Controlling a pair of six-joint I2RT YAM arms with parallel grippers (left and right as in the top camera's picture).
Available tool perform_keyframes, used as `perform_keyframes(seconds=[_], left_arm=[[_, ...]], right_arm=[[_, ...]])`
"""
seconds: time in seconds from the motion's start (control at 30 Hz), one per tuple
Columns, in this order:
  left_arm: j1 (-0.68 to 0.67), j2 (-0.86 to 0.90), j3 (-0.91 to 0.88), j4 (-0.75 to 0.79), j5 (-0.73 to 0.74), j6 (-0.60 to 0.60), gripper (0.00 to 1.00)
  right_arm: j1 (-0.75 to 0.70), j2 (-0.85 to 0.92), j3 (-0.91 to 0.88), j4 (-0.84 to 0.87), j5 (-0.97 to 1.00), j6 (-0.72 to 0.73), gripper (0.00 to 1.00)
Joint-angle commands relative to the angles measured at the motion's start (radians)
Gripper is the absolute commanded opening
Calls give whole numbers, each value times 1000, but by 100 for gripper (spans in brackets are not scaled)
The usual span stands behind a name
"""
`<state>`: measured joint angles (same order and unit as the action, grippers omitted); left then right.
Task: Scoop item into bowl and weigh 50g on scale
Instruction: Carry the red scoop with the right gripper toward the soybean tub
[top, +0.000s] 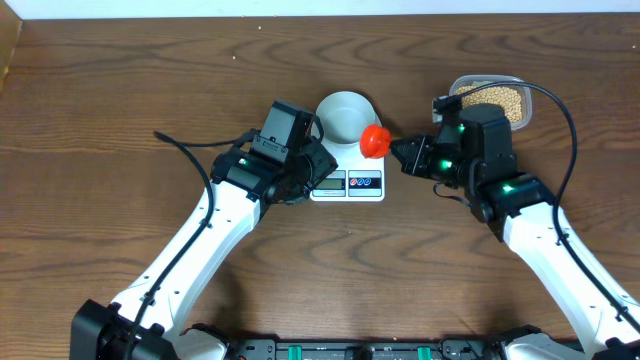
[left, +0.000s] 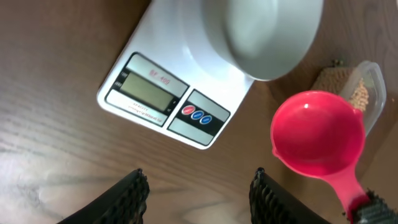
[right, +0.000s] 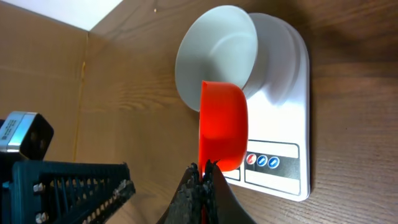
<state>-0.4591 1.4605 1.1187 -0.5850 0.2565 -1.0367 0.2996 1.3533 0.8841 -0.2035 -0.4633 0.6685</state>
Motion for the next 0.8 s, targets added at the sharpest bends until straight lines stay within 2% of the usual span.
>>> perform_keyframes(seconds=[0.0,0.23,0.5,0.6,0.77], left_arm=[[4,-2,-2,17,-20,116,55],[4,-2,-2,19,-40,215,55],[-10,-2,-2,18,-6,543,60],[-26,-2,-2,20,-6,589,60],[-69,23,-2,32,-15,588,61]], right_arm=[[-16,-39,38,1,-21,-33,1],[-98,-111,55,-65,-18,-106,1],[-307,-228,60,-206,-13,-203,1],[-386,-262,65,-253,-13,-227,1],[-481,-291,65,-279,-14,-241,1]])
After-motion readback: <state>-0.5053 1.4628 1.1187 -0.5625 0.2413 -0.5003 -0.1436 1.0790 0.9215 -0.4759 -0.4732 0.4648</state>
